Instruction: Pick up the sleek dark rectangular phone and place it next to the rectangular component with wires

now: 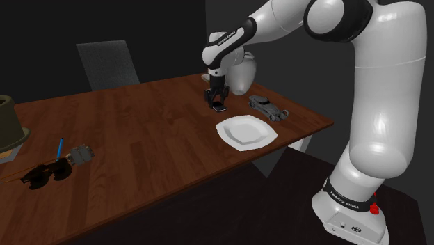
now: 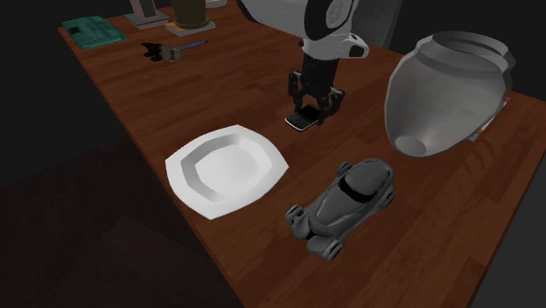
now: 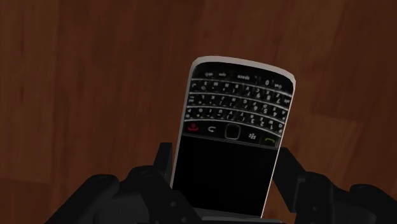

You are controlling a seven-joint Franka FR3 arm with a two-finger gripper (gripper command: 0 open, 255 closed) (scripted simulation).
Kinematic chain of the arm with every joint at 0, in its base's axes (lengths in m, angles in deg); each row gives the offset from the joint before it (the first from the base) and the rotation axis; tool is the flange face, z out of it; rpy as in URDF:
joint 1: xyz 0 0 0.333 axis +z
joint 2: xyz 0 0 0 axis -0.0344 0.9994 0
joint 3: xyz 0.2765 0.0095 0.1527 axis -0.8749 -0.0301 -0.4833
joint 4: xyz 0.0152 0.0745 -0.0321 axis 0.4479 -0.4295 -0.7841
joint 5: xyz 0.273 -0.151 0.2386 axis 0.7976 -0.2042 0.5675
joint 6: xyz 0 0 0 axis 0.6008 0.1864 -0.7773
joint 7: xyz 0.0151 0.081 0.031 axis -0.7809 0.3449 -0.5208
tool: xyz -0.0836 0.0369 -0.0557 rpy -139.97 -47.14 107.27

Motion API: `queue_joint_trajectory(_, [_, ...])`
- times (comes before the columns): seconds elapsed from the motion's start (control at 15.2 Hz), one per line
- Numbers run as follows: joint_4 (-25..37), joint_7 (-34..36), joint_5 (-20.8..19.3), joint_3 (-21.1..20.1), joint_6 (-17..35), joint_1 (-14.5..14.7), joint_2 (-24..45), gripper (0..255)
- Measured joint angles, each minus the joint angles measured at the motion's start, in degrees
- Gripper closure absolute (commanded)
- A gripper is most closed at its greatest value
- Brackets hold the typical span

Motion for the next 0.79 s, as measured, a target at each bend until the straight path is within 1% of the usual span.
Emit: queue_joint_trajectory(0.79, [4.62,0.81,-0.74,0.24,-7.9,0.07,-3.34,255])
